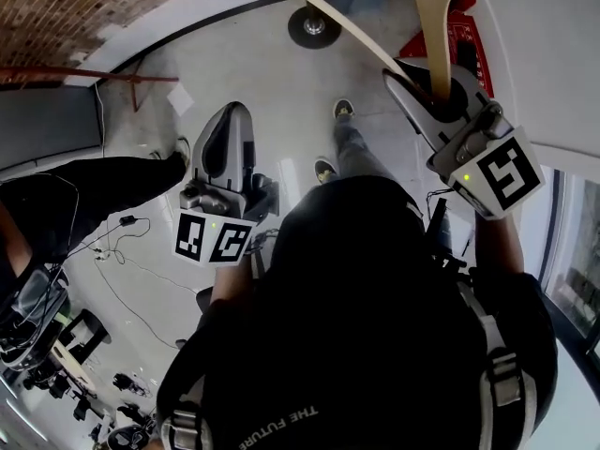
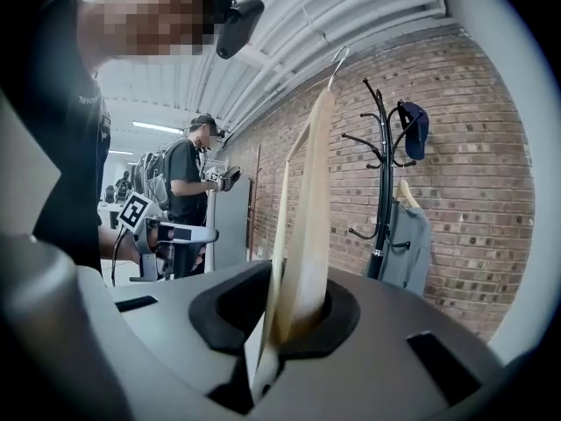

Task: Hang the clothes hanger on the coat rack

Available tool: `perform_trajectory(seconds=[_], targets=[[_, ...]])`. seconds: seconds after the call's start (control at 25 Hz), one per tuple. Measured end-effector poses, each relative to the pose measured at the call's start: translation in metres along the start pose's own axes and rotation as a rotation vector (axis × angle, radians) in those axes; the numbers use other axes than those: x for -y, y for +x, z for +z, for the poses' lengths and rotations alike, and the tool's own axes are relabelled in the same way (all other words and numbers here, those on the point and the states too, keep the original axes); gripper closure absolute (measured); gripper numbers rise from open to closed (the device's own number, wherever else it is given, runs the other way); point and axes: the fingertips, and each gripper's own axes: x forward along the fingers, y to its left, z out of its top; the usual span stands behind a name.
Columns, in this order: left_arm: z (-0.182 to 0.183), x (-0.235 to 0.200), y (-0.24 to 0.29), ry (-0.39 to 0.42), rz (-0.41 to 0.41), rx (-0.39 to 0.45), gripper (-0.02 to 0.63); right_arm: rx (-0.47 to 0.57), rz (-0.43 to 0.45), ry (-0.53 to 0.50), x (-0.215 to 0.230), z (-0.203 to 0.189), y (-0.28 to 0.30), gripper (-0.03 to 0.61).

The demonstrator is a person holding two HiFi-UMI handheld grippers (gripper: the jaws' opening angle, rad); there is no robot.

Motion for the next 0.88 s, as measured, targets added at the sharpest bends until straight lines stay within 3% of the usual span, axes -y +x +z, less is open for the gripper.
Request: perform_trajectory(seconds=[0.36,0.88], targets=[[0.031,-0.023,0.100,0.031,-0.016,0.004,0.594,-0.013,0.015,-0.015,0.091,0.012,0.044,0.532],[0.029,-0.057,0.217,0.058,0.010,-0.037,0.594,-0.036,0.042,-0.001,0.203,-0.004,0.097,0.532]])
